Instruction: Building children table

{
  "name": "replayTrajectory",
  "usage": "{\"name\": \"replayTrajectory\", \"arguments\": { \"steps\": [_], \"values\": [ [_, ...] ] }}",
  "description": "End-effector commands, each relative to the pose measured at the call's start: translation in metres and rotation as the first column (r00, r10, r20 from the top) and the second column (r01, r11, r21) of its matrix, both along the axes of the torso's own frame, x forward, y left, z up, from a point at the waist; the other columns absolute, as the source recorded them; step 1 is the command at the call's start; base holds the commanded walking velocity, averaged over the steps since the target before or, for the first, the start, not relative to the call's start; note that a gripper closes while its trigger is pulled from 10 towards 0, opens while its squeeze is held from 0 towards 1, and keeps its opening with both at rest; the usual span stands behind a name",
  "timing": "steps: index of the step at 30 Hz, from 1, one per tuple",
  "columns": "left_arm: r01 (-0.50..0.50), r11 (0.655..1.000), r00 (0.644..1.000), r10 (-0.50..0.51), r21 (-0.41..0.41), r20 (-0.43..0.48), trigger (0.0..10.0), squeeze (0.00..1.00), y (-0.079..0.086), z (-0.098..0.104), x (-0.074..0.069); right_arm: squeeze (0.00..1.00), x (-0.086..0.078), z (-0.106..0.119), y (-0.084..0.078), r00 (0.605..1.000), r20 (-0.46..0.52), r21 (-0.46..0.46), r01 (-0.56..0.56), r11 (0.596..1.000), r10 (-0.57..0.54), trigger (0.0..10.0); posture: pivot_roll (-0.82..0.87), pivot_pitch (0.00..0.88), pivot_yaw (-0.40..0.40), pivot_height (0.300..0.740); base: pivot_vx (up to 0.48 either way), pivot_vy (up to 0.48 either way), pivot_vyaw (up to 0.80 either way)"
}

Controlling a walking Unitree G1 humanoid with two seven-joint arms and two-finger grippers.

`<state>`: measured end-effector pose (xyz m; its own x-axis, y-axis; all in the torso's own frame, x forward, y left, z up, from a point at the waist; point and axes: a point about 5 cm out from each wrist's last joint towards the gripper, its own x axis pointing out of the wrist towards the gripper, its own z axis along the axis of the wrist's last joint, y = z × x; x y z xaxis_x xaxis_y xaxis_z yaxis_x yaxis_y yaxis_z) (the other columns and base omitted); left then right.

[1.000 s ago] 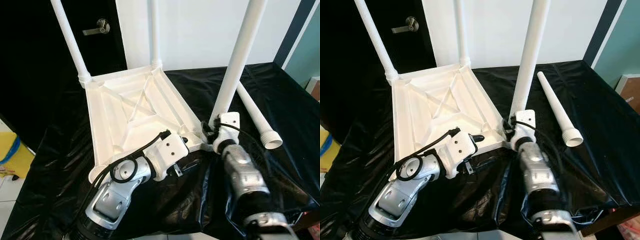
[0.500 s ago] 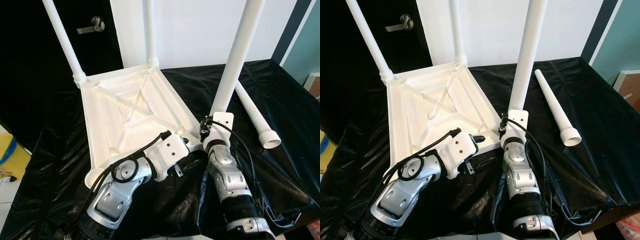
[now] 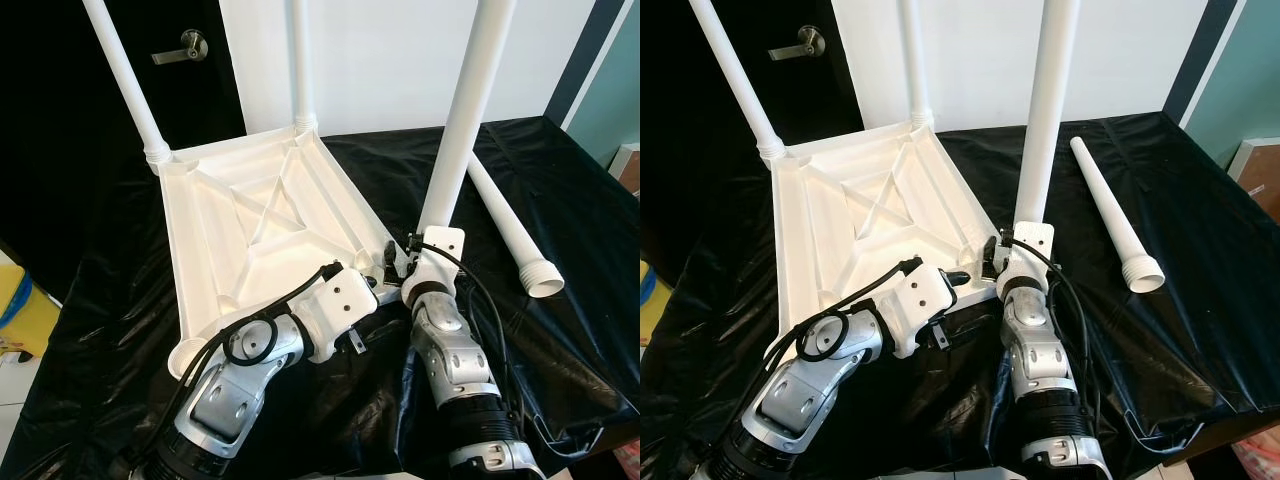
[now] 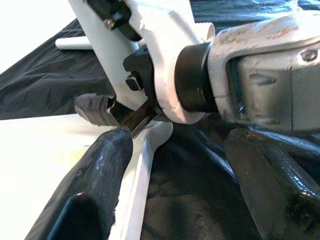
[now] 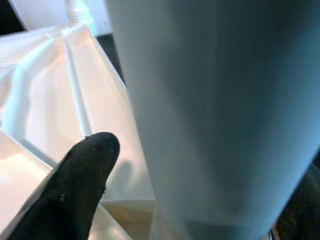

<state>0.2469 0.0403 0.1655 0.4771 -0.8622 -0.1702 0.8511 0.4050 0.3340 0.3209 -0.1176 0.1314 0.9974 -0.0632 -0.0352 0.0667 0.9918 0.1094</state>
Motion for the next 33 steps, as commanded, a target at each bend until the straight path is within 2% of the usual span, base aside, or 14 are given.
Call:
{"name": "replayTrajectory", "arguments": {
  "steps": [1,5,6,8,9,14,15,16,19,20,22,24,28,33],
  "values": [
    [-0.035,0.999,0.999,0.035,-0.007,0.010,10.0,0.00,0.003,-0.002,0.002,1.00,-0.002,0.001,0.001,1.000,0.016,0.005,-0.021,1.000,0.021,10.0,-0.06,0.025,0.027,0.740,0.000,0.000,0.00],
    [-0.036,0.999,0.999,0.036,-0.006,0.011,10.0,0.00,0.003,-0.002,0.002,1.00,-0.005,0.004,-0.007,0.995,0.055,-0.001,-0.081,0.997,0.081,10.0,-0.06,0.024,0.027,0.740,0.000,0.000,0.00],
    [-0.035,0.999,0.999,0.035,-0.004,0.014,10.0,0.00,0.003,-0.002,0.002,1.00,-0.008,0.003,-0.017,0.987,0.072,-0.003,-0.146,0.989,0.145,10.0,-0.07,0.023,0.032,0.740,0.000,0.000,0.00],
    [-0.035,0.999,0.999,0.035,-0.004,0.015,10.0,0.00,0.003,-0.002,0.002,1.00,-0.012,0.002,-0.024,0.974,0.088,-0.013,-0.207,0.978,0.207,10.0,-0.07,0.023,0.032,0.740,0.000,0.000,0.00],
    [-0.032,0.999,0.999,0.032,-0.003,0.016,10.0,0.00,0.003,-0.002,0.003,0.00,-0.015,0.001,-0.031,0.961,0.101,-0.033,-0.255,0.966,0.257,10.0,-0.07,0.022,0.037,0.740,0.000,0.000,0.00],
    [-0.026,1.000,0.999,0.026,-0.002,0.018,10.0,0.00,0.003,-0.001,0.003,0.00,-0.017,0.000,-0.042,0.916,0.098,-0.082,-0.382,0.920,0.389,10.0,-0.08,0.023,0.047,0.740,0.000,0.000,0.00],
    [-0.022,1.000,1.000,0.022,0.001,0.019,10.0,0.00,0.003,-0.001,0.003,0.00,-0.017,-0.002,-0.048,0.882,0.086,-0.105,-0.454,0.885,0.463,10.0,-0.08,0.024,0.054,0.740,0.000,0.000,0.00],
    [-0.022,1.000,1.000,0.022,0.001,0.019,10.0,0.00,0.003,-0.001,0.003,0.00,-0.017,-0.002,-0.048,0.882,0.086,-0.105,-0.454,0.885,0.463,10.0,-0.08,0.024,0.054,0.740,0.000,0.000,0.00],
    [-0.008,1.000,1.000,0.008,0.009,0.019,10.0,0.00,0.004,-0.001,0.003,0.00,-0.012,0.000,-0.060,0.804,0.051,-0.183,-0.575,0.797,0.592,10.0,-0.08,0.026,0.069,0.740,0.000,0.000,0.00],
    [-0.008,1.000,1.000,0.008,0.009,0.019,10.0,0.00,0.004,-0.001,0.003,0.00,-0.012,0.000,-0.060,0.804,0.051,-0.183,-0.575,0.797,0.592,10.0,-0.08,0.026,0.069,0.740,0.000,0.000,0.00],
    [0.002,1.000,1.000,-0.002,0.013,0.020,10.0,0.00,0.003,0.000,0.003,0.00,-0.004,0.004,-0.064,0.769,0.018,-0.212,-0.622,0.754,0.639,10.0,-0.08,0.025,0.072,0.740,0.000,0.000,0.00],
    [0.002,1.000,1.000,-0.002,0.013,0.020,10.0,0.00,0.003,0.000,0.003,0.00,-0.004,0.004,-0.064,0.769,0.018,-0.212,-0.622,0.754,0.639,10.0,-0.08,0.025,0.072,0.740,0.000,0.000,0.00],
    [0.007,1.000,1.000,-0.007,0.019,0.025,10.0,0.00,0.003,0.000,0.003,0.00,0.012,0.009,-0.066,0.714,-0.043,-0.270,-0.682,0.680,0.699,10.0,-0.07,0.019,0.070,0.740,0.000,0.000,0.00],
    [0.001,1.000,1.000,-0.001,0.018,0.027,10.0,0.00,0.003,0.001,0.003,0.00,0.017,0.009,-0.065,0.696,-0.068,-0.288,-0.700,0.653,0.715,10.0,-0.05,0.009,0.057,0.740,0.000,0.000,0.00]
  ]
}}
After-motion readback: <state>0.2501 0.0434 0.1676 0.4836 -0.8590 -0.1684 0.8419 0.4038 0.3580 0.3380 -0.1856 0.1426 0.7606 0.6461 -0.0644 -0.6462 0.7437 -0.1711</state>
